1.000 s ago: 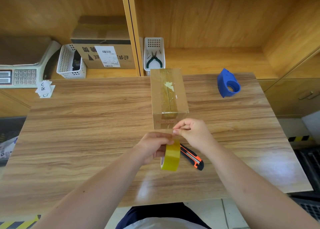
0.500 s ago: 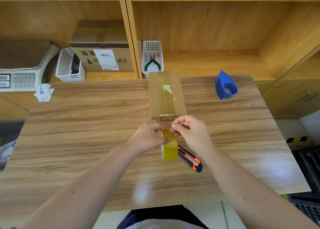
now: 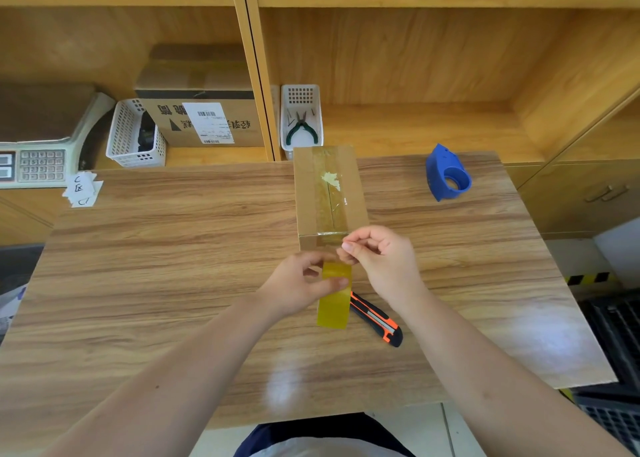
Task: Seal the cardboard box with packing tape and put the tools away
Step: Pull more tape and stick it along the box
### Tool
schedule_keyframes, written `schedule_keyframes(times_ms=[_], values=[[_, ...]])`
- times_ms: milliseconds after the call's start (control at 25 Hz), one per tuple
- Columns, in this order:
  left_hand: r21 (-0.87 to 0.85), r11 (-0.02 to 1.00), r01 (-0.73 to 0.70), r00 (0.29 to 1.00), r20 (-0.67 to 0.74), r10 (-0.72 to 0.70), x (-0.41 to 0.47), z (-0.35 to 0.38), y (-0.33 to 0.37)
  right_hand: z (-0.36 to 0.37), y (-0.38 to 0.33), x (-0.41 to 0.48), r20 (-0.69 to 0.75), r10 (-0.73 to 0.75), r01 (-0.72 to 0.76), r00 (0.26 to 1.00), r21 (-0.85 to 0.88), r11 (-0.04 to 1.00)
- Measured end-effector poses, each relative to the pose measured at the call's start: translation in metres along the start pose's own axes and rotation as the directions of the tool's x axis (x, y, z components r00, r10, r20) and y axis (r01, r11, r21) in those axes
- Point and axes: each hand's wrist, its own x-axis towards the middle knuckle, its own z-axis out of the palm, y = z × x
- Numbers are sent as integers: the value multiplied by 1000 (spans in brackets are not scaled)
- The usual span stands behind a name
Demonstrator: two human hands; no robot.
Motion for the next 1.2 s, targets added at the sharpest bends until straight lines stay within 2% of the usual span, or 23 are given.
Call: schedule_keyframes(times_ms=[120,240,360,520,640,800,960,1120,1200], values=[[28,996,83,997,-6,-83,2,2,-4,2,-3,0,4,-36,36,999,-3,999],[-64,973,223,974,66,-219,6,-3,0,4,-8,0,13,-73,73,997,10,997],[-84,985,150,988,38,-147,8,-5,7,3,-9,5,-24,-58,59,998,43,997],[-237,971,41,999,20,-37,4,-1,11,0,-5,9,-52,-57,58,997,16,998],[-243,968,61,998,22,-58,3,0,12,0,-4,12,-37,-31,32,999,11,999],[-458,880,124,992,26,-126,1,-5,19,1,-4,13,-17,-18,19,1000,17,1000],[-400,912,85,991,-59,-119,2,-9,18,1,-2,13,-39,-34,33,999,-11,999],[-319,948,-2,991,-126,-40,4,-8,21,1,1,14,-67,-61,60,996,-14,998],[-256,966,-39,984,-178,-8,3,-5,27,1,1,15,-70,-117,111,991,-93,989]])
